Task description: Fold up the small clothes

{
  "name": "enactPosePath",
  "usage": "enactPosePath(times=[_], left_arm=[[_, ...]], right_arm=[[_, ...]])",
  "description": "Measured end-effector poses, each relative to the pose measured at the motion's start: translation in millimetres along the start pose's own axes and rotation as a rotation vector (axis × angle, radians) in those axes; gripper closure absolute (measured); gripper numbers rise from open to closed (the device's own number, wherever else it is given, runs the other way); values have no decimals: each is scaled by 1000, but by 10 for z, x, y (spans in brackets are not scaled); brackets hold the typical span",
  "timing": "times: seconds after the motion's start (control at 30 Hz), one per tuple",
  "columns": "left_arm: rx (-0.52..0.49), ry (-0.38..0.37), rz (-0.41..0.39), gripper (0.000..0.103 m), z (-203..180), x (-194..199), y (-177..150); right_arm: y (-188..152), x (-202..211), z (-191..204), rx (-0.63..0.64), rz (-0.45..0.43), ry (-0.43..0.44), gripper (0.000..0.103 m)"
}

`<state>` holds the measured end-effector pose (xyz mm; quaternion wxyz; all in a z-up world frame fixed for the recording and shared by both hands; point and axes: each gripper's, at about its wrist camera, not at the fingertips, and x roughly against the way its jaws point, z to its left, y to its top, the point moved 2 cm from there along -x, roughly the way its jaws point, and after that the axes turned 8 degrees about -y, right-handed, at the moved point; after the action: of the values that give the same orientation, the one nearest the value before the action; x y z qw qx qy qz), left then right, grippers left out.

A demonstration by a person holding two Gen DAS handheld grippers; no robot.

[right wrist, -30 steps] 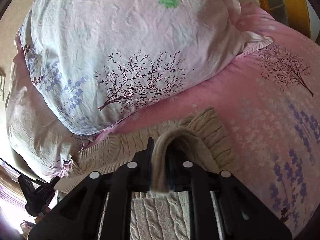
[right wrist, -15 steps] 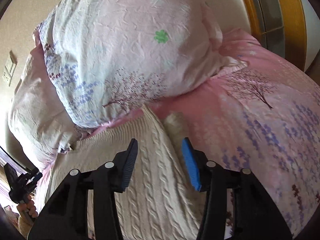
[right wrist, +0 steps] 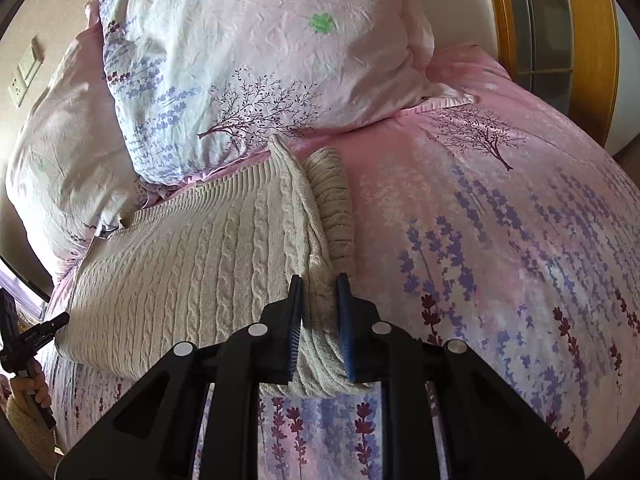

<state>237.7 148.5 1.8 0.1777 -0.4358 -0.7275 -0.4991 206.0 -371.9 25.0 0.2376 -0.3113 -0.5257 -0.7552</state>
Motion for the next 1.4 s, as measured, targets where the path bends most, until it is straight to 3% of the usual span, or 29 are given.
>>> enactPosePath(times=[0.13,0.2,0.5,0.63,0.73,0.8,0.9,0.93,1.0,1.1,1.23,1.33,1.4], left_arm=[[-18,8,-1,80,-49,-5,-26],[-27,-2,13,95,-60,-20,-39],[-25,-73,-23,96,9,267,72],[-43,-56,33,96,64,111,-30],[-16,-85,22,96,119,91,-78],[-8,-100,12,94,113,136,-84],[-13,-75,-42,89,80,278,-73],[-22,-66,-67,87,48,327,-61],[-66,-45,-116,74,-78,402,-36],[-149,-38,-139,64,-319,377,-17],[-229,-30,-93,60,-536,159,-48],[-218,-9,-21,60,-513,-49,-81],[-204,-4,-3,60,-453,-124,-126]], right_arm=[[3,4,52,35,14,-25,84],[1,6,74,47,7,-28,91],[-58,435,62,-24,-75,22,95],[-163,188,-12,-20,-4,-67,95],[-175,63,-14,-16,25,-87,94],[-133,110,29,0,14,-102,94],[-43,291,122,13,-70,-107,75],[-13,355,196,34,-108,-99,69],[31,400,380,88,-136,-58,65],[58,309,705,185,-121,-22,65],[42,18,996,259,-57,-8,65],[77,-352,1020,268,31,-52,65],[155,-499,931,202,48,-1,64]])
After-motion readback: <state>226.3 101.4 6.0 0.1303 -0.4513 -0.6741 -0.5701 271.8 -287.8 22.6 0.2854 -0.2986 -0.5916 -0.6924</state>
